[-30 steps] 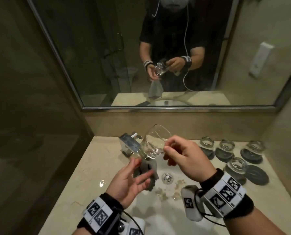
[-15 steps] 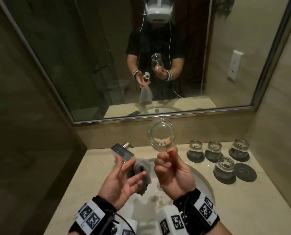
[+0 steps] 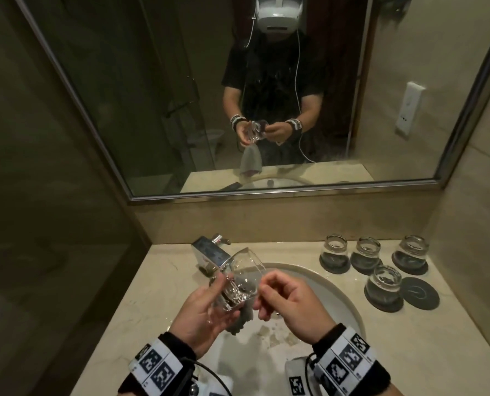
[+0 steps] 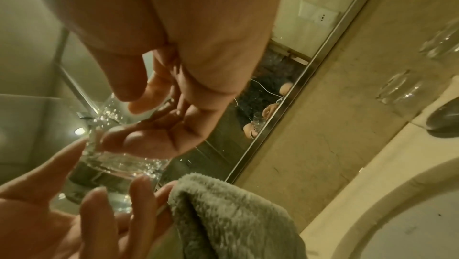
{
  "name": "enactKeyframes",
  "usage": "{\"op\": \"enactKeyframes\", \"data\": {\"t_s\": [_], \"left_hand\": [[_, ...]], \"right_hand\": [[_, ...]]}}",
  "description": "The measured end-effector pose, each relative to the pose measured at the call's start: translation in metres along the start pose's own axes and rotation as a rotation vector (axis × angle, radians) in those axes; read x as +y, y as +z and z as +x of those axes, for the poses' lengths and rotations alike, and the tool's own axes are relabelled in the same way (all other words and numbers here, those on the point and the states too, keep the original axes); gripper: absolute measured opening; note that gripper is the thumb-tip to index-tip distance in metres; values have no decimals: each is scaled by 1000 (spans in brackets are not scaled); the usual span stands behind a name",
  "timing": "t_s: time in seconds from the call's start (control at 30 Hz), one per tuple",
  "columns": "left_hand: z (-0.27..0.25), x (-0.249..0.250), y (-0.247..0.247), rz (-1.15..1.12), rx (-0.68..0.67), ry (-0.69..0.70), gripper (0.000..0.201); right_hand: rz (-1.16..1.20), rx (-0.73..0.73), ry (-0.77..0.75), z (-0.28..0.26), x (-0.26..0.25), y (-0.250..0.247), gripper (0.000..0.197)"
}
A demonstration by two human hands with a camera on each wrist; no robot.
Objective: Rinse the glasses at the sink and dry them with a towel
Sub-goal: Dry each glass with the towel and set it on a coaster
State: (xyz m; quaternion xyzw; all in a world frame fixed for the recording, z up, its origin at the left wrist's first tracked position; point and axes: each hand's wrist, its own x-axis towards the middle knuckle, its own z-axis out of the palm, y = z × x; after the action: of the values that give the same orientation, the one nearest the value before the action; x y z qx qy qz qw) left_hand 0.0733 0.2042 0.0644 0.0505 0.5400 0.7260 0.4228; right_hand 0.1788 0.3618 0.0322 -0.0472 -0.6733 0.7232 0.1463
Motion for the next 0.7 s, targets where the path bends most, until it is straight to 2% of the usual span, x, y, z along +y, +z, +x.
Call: {"op": "enactKeyframes", "data": {"t_s": [0.1,0.13,0.17,0.23,0.3,0.33,0.4,0.5,0.6,0.67,0.7], "left_hand": [[0,1,2,-13,32,70,39],[0,1,2,-33,38,84,42],[0,2,2,-58,39,92,45],[-1,4,2,-102,24,86,52],[-1,6,2,-124,-11,75,75],[-1,6,2,-126,-24,74,87],[-1,7,1,-123,-40,67,93],[-3,5,0,-110,-50,63,80],[-7,5,0,-87,-26,70,45],[-8,5,-2,-55,-14,65,43],[-7,5,-3,-39,-9,61,43]], "right_hand": [[8,-57,3,2,-9,0,7],[54,-47,5,3,-10,-1,14],[122,9,28,5,-9,-3,23],[223,252,125,11,1,-6,26],[66,421,245,13,19,-7,19],[-28,409,286,13,27,-4,16],[-88,348,298,13,38,4,15],[78,376,381,16,53,5,22],[604,380,483,16,61,-3,33],[811,340,553,12,61,-7,44],[793,285,571,11,62,-10,45]]}}
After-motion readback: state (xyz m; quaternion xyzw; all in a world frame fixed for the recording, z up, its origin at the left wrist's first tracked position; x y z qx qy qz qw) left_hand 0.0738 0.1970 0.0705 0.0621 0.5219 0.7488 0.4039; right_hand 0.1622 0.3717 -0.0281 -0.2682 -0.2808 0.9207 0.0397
